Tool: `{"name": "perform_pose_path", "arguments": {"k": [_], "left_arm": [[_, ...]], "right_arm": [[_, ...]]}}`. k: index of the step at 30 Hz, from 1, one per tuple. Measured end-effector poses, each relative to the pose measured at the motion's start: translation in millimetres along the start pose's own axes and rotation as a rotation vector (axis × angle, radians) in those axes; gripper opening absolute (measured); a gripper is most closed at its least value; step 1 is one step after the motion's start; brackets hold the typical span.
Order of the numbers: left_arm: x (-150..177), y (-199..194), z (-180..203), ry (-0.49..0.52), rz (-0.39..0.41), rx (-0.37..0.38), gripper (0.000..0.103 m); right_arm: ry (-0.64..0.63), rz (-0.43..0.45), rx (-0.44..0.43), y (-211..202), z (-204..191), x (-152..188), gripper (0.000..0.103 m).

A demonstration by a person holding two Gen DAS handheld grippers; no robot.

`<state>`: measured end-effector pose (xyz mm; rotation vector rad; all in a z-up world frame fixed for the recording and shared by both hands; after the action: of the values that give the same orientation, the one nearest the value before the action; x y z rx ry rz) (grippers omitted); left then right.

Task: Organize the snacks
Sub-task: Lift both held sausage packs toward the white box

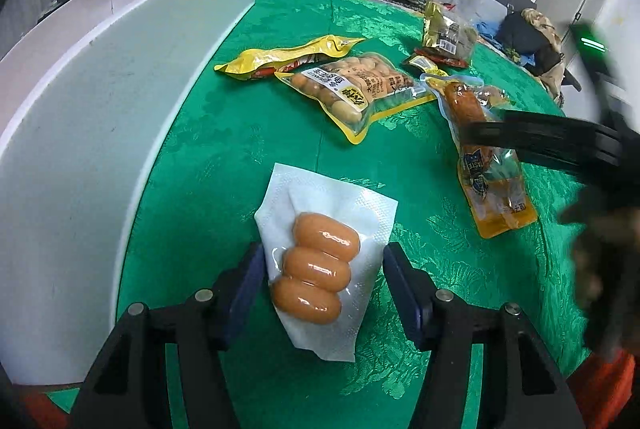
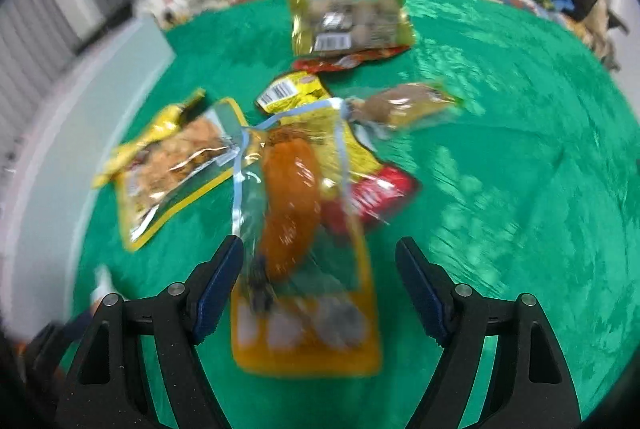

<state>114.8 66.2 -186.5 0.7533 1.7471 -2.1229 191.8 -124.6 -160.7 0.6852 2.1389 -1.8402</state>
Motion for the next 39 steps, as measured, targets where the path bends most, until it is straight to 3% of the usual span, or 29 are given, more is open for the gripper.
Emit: {"name": "perform_pose_path", "arguments": {"k": [2, 4, 7, 10, 11, 14, 17, 18, 19, 20, 21, 23, 26, 27, 29, 33, 35, 36, 39], "left_arm": [[1, 0, 1, 0.008, 0.004, 0.002, 0.060], [5, -4, 0, 0.019, 0.007, 0.004, 0.060], [7, -6, 0, 0.025, 0.012, 0.011, 0.060], [7, -7, -1, 0.012, 0.020, 0.027, 0.060], [7, -8, -2, 0.005, 0.022, 0.033, 0.060], [5, -10, -4, -0.024, 0.029, 0.060, 0.060], [5, -12, -9, -0.056, 0.031, 0.082, 0.060], [6, -13, -10, -0.066, 0.032, 0.089, 0.060], [6, -13, -11, -0.074, 0.032, 0.094, 0.060], [6, -14, -12, -0.084, 0.033, 0.101, 0.060], [5, -13, -13, -0.097, 0.033, 0.111, 0.060], [5, -12, -13, -0.104, 0.032, 0.112, 0.060], [6, -11, -11, -0.094, 0.036, 0.103, 0.060], [6, -11, -11, -0.091, 0.037, 0.100, 0.060], [5, -10, -11, -0.083, 0.041, 0.093, 0.060], [5, -8, -9, -0.055, 0.051, 0.076, 0.060], [6, -8, -8, -0.045, 0.053, 0.073, 0.060], [6, -9, -8, -0.039, 0.056, 0.073, 0.060], [6, -9, -7, -0.033, 0.060, 0.075, 0.060]], "right_arm": [[0.009, -0.047, 0.088, 27, -15, 2, 0.088], [-0.030, 0.034, 0.162, 29, -27, -1, 0.090], [-0.050, 0.079, 0.138, 32, -33, -1, 0.087], [-0.092, 0.037, 0.091, 25, -31, 3, 0.069], [-0.116, 0.041, 0.075, 17, -31, 3, 0.048], [-0.087, -0.029, 0.006, 3, -16, 13, 0.042], [0.038, -0.070, -0.104, -8, 8, 22, 0.041], [0.095, -0.077, -0.148, -13, 16, 25, 0.036], [0.148, -0.069, -0.192, -19, 23, 26, 0.015], [0.184, -0.067, -0.219, -23, 29, 23, 0.008], [0.227, -0.068, -0.249, -27, 35, 27, 0.008], [0.239, -0.086, -0.225, -25, 43, 34, 0.008], [0.228, -0.053, -0.199, -29, 43, 34, 0.015], [0.220, -0.026, -0.181, -34, 41, 31, 0.044], [0.221, 0.010, -0.140, -38, 31, 22, 0.087], [0.198, 0.033, 0.028, -22, 5, 10, 0.086], [0.152, -0.028, 0.130, 0, -5, 19, 0.087], [0.143, -0.086, 0.166, 15, -10, 27, 0.093], [0.085, 0.024, 0.199, 21, -28, 29, 0.092]]}}
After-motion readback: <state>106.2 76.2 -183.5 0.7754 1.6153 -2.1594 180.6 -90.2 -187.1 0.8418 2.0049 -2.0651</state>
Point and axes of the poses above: each gripper's, at about its wrist camera, not at the fingertips, and y roughly the way its jaws point, z to its right, x to its underside, the point moved 8 cm from there along y, roughly the way its jaws point, and after that the axes turned 8 degrees about y, right-handed, at the moved point
